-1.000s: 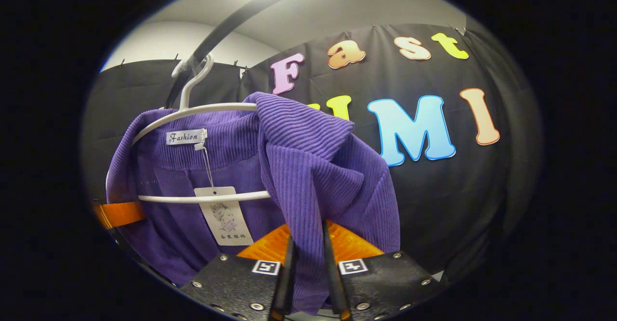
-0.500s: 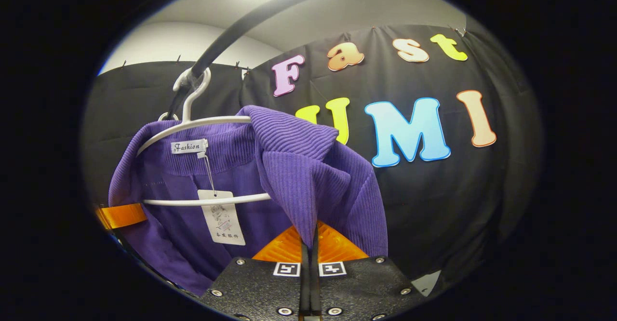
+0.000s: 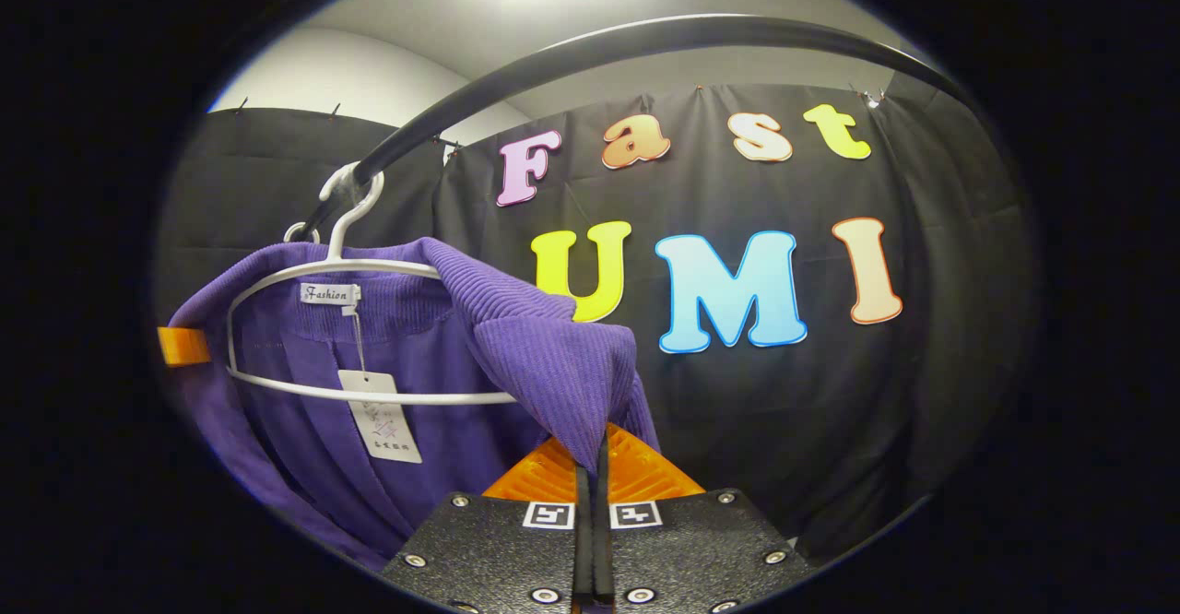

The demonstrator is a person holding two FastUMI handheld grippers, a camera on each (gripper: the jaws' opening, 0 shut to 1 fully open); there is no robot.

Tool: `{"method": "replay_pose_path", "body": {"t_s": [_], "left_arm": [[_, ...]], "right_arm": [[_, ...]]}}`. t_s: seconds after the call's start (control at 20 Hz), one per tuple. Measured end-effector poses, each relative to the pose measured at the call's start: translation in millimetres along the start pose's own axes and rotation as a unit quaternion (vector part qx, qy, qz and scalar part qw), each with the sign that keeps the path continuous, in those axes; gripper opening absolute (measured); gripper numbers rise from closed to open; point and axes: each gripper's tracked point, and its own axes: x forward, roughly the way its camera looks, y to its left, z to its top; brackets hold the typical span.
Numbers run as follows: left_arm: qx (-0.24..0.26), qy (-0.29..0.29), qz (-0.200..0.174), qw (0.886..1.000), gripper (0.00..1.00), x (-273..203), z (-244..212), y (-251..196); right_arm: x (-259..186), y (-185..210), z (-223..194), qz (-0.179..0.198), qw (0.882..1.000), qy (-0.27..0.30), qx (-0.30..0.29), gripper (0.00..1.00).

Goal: Grasp the clothes on the hanger with both hands and then place them into the laundry hamper below.

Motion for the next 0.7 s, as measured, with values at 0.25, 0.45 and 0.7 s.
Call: {"method": "replay_pose_path", "body": {"t_s": [0.25,0.45,0.7], "left_arm": [[0.026,-0.022,0.023,0.999,0.02,-10.1,32.5,17.6],[0.038,-0.029,0.025,0.999,0.02,-13.9,48.8,28.7],[0.057,-0.046,0.036,0.997,0.02,-0.6,66.0,37.3]], "right_arm": [[14.9,-22.0,10.0,-0.016,0.999,-0.032,-0.022,0.0],[23.1,-29.3,21.6,-0.015,0.998,-0.055,-0.03,0.0],[37.4,-36.0,36.1,-0.009,0.993,-0.083,-0.077,0.0]]}}
